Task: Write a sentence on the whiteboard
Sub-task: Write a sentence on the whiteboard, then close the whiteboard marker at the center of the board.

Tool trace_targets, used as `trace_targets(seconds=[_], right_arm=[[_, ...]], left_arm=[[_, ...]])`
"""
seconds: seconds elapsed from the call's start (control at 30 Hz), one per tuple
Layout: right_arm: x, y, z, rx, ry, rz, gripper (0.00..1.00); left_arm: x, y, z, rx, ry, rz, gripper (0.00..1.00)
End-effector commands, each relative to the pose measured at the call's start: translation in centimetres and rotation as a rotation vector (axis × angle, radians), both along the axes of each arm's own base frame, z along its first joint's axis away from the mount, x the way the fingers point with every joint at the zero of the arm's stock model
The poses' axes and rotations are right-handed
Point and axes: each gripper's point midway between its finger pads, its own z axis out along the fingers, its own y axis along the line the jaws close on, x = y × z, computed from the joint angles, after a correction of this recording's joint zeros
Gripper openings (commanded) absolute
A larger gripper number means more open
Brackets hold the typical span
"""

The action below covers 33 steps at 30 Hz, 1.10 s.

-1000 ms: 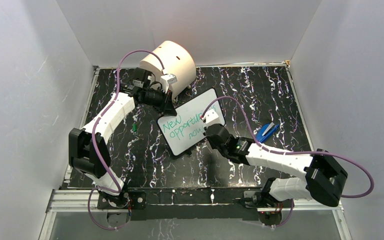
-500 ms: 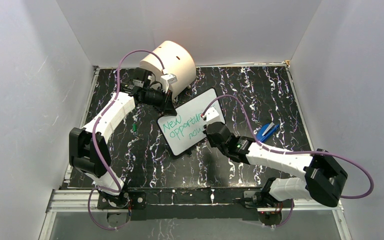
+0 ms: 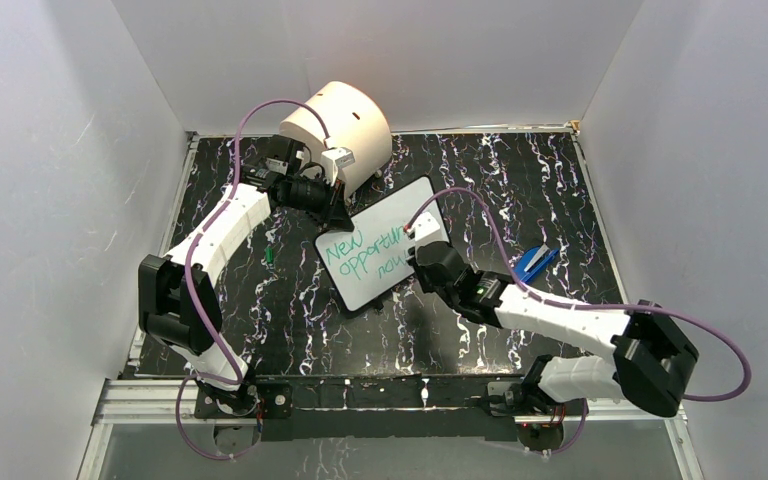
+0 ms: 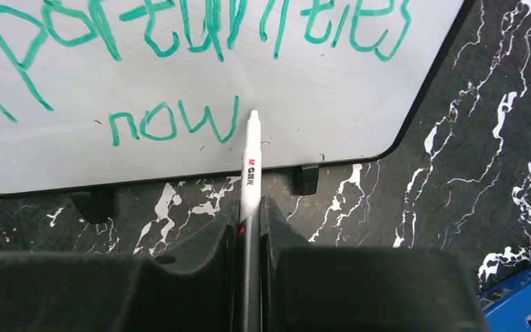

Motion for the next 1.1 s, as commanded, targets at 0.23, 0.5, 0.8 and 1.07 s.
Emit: trace_targets(seconds=[0.23,0.5,0.8,1.07], right_arm=[[-0.9,-3.1,5.3,0.060,-0.090,-0.037,0.00],[-1.3,-5.1,7.1,0.056,-0.124,-0.076,0.00],[-1.9,-7.0,9.8,0.099,-0.173,-0.110,0.00],[-2.5,-8.1,10.9,0.138,-0.193,-0.124,0.00]], left_arm=[[0.7,0.7,0.7,0.080,-0.013,0.046,0.29],[1.7,1.1,5.7,0.058,-0.121,0.138,0.45],[2.7,6.9,10.2,0.134,-0.292,0.568,0.64],[1.6,13.7,6.0,0.336,-0.238,0.888,0.72]])
